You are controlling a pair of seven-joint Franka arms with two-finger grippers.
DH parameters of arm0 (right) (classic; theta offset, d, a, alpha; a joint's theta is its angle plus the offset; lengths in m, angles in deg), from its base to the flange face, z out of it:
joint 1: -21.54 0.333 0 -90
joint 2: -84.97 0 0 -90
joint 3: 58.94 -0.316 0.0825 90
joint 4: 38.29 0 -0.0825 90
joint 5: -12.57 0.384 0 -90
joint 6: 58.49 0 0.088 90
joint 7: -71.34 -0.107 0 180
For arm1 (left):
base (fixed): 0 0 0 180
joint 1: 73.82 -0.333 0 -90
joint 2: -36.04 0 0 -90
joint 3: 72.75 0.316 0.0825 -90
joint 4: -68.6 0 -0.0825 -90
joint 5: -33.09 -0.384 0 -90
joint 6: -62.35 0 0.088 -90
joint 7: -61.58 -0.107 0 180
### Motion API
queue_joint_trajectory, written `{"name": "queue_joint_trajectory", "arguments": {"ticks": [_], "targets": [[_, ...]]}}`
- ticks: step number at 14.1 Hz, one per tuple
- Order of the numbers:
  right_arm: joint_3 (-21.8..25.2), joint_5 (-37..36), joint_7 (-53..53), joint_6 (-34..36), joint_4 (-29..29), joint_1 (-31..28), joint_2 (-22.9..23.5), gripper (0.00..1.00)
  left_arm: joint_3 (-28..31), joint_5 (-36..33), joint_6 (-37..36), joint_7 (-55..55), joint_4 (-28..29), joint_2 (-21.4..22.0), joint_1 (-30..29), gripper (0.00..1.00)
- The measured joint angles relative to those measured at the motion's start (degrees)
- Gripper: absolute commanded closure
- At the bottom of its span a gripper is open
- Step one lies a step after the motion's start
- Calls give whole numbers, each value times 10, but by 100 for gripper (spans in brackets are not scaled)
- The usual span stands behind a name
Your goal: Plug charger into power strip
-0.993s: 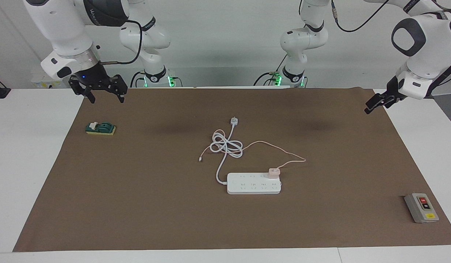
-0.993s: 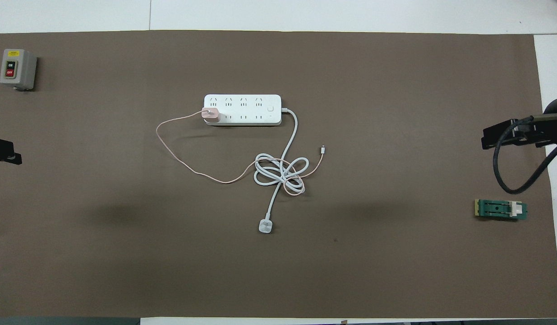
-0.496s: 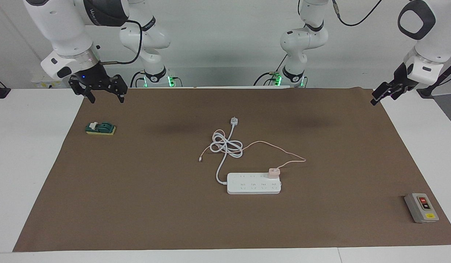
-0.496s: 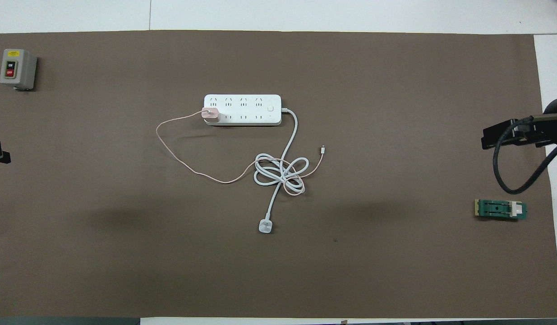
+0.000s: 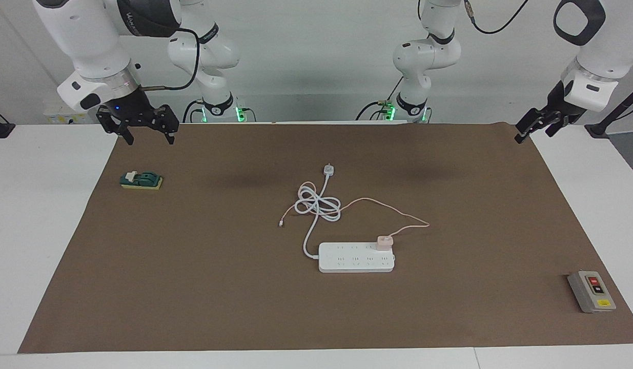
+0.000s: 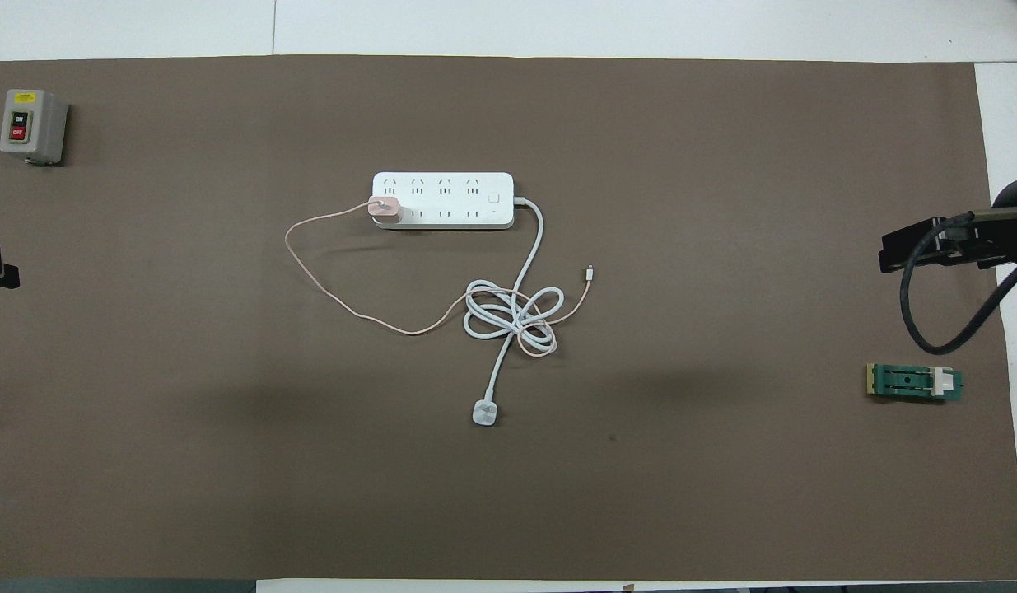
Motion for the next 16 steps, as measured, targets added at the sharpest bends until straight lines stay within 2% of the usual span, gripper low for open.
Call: {"name": "queue_joint_trajectory", "arguments": {"ticks": [6,16], "targets": [[0,0,0,0,0,0,0,0,-2,0,-2,20,-15,-23,24,0],[0,0,0,0,0,0,0,0,-5,0,0,-33,-17,-24,25,0]]}}
